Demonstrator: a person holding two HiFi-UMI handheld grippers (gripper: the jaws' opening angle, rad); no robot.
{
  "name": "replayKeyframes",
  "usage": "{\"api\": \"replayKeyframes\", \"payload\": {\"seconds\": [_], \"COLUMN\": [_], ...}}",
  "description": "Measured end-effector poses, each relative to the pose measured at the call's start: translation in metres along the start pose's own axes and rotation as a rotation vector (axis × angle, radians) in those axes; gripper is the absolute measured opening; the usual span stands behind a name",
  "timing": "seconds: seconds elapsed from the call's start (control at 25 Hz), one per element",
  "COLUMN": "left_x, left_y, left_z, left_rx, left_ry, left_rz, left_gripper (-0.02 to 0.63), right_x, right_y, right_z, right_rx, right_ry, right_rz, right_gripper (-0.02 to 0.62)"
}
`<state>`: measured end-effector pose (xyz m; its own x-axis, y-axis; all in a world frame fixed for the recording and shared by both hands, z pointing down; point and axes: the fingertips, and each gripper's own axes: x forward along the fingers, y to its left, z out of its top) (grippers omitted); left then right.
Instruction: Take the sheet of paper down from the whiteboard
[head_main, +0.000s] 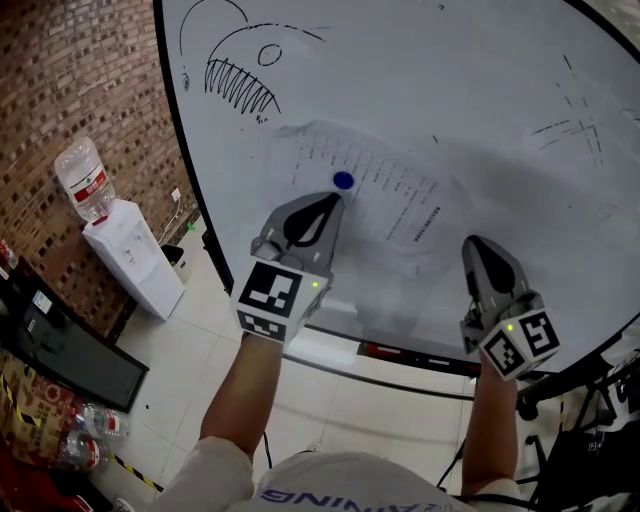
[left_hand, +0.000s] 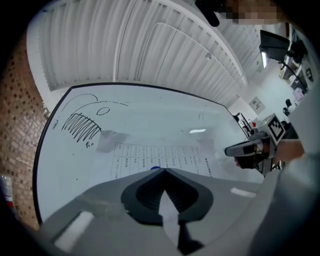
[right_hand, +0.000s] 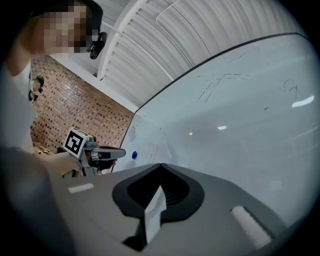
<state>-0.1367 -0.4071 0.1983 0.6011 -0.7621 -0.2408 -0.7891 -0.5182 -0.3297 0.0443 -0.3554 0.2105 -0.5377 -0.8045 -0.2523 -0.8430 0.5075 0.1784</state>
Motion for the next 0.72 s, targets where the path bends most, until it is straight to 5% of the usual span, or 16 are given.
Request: {"api": "replayKeyframes", "payload": {"seconds": [0.12, 0.24, 0.72], "left_x": [0.006, 0.013, 0.035], "left_y": [0.002, 0.002, 0.009], "left_z": [0.001, 0.000, -0.010], "left_rx": [0.072, 0.157, 0.300], "left_ry": [0.027, 0.058, 0.128], "left_rz": [0.017, 0.029, 0.168], "left_gripper": [0.011, 0.127, 0.151], "right_x": [0.004, 0.004, 0.003], "right_y": [0.000, 0.001, 0.002], "right_z": [0.009, 0.013, 0.012], "right_rx": [-0.016, -0.028, -0.034], "right_ry": [-0.013, -0.018, -0.017], "right_rz": [0.004, 0.009, 0.015], "right_gripper": [0.006, 0.006, 0.006]}}
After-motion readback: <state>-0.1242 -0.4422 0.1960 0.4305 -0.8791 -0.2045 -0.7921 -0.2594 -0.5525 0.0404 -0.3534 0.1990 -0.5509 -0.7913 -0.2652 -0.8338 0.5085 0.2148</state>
